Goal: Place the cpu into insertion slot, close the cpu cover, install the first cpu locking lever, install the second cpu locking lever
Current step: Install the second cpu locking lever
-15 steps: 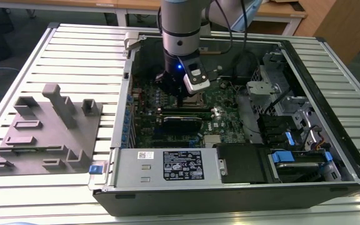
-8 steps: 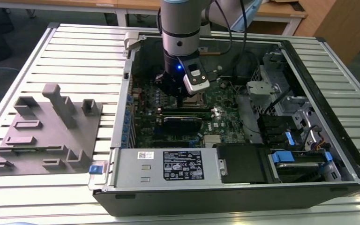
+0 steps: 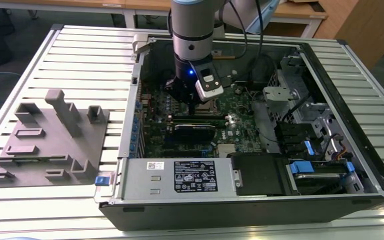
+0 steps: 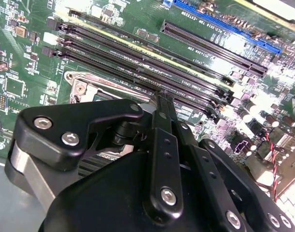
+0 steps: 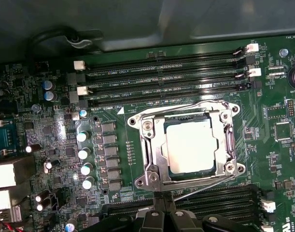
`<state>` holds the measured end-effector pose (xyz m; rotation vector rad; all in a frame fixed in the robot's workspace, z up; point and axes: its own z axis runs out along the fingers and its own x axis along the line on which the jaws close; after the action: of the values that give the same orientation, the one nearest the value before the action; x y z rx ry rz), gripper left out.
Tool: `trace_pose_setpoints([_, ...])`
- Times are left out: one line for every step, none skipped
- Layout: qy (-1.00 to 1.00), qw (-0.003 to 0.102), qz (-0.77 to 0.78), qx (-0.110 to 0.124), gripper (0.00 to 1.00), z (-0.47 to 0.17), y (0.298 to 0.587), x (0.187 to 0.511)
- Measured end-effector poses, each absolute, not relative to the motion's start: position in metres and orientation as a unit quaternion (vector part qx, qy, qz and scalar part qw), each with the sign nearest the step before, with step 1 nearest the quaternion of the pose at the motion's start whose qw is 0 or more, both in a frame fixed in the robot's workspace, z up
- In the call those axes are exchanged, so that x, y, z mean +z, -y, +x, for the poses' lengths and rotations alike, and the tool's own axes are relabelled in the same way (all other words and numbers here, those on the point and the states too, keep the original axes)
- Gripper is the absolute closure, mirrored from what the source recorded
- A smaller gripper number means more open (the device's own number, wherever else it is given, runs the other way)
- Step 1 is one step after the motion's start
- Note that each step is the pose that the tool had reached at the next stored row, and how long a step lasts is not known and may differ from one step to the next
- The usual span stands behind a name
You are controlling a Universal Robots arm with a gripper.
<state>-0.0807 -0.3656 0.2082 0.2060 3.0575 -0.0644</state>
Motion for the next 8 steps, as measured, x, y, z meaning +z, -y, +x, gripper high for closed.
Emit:
trace_pose_setpoints([-0.997, 0.038, 0.067, -0.021, 0.89, -0.0807, 0.3656, 0.2082])
trace_pose_setpoints([-0.997, 0.038, 0.067, -0.021, 0.89, -0.0807, 0.3656, 0.2081])
trace_pose_setpoints([-0.997, 0.038, 0.067, -0.021, 0.89, -0.0807, 0.3656, 0.2081])
trace_pose_setpoints([-0.997, 0.038, 0.067, -0.021, 0.89, -0.0807, 0.3656, 0.2081])
trace_pose_setpoints([-0.997, 0.038, 0.067, -0.021, 0.89, -0.0807, 0.3656, 0.2081])
trace_pose_setpoints([-0.997, 0.038, 0.067, -0.021, 0.89, -0.0807, 0.3656, 0.2081])
trace_pose_setpoints([-0.997, 0.038, 0.067, -0.021, 0.89, -0.0808, 0.3658, 0.2079])
trace_pose_setpoints([-0.997, 0.038, 0.067, -0.021, 0.89, -0.0813, 0.3658, 0.2077])
